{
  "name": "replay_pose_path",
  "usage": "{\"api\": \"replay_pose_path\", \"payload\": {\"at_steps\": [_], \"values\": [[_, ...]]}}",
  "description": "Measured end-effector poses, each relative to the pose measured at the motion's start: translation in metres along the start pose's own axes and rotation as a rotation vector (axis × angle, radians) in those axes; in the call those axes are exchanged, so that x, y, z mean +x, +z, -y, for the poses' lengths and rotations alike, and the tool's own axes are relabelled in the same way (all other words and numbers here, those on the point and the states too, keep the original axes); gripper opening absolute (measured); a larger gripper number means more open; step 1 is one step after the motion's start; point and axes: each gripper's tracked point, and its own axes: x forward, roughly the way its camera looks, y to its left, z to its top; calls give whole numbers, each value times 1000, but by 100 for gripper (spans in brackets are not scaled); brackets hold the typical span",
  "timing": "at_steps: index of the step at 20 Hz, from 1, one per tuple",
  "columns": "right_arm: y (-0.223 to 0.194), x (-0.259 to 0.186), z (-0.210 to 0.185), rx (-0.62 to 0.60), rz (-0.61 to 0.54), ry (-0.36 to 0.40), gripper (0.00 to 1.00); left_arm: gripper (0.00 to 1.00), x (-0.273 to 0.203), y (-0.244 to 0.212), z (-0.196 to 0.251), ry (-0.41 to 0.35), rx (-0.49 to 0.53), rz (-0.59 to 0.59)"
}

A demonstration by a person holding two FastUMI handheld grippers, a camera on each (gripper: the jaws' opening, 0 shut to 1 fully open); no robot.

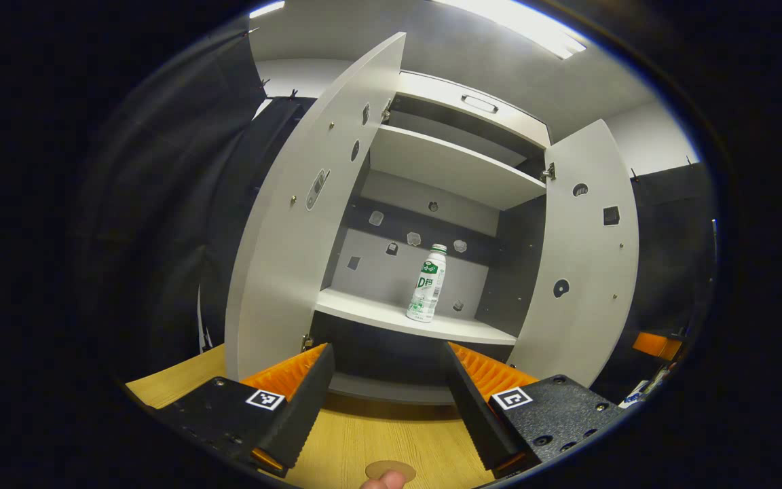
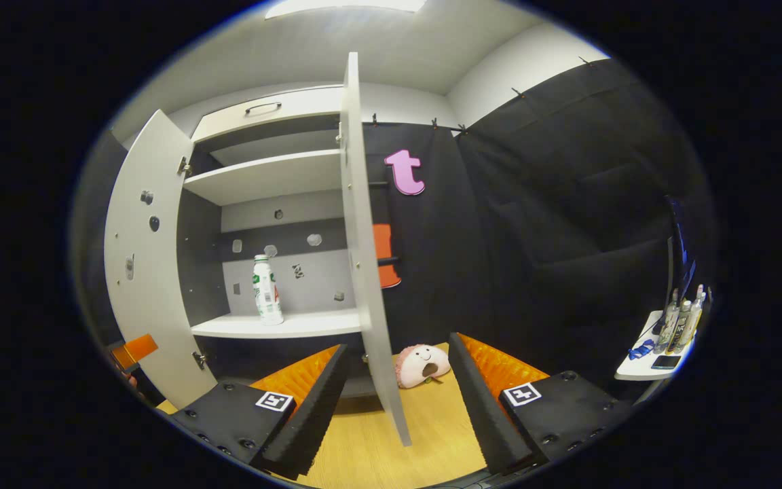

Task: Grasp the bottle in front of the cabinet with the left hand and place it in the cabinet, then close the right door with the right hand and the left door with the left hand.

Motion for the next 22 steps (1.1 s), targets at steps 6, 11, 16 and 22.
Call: {"api": "replay_pose_path", "payload": {"at_steps": [6, 11, 16, 22], "values": [[95, 46, 55, -41, 107, -78, 96, 96, -8, 5, 1, -14, 24, 3], [118, 102, 62, -9, 59, -51, 96, 96, -11, 13, -3, 0, 13, 22], [132, 124, 58, -18, 79, -30, 96, 96, -10, 20, -7, 12, 29, 38], [130, 127, 46, -56, 86, -24, 96, 96, -10, 20, -13, 21, 30, 41]]}}
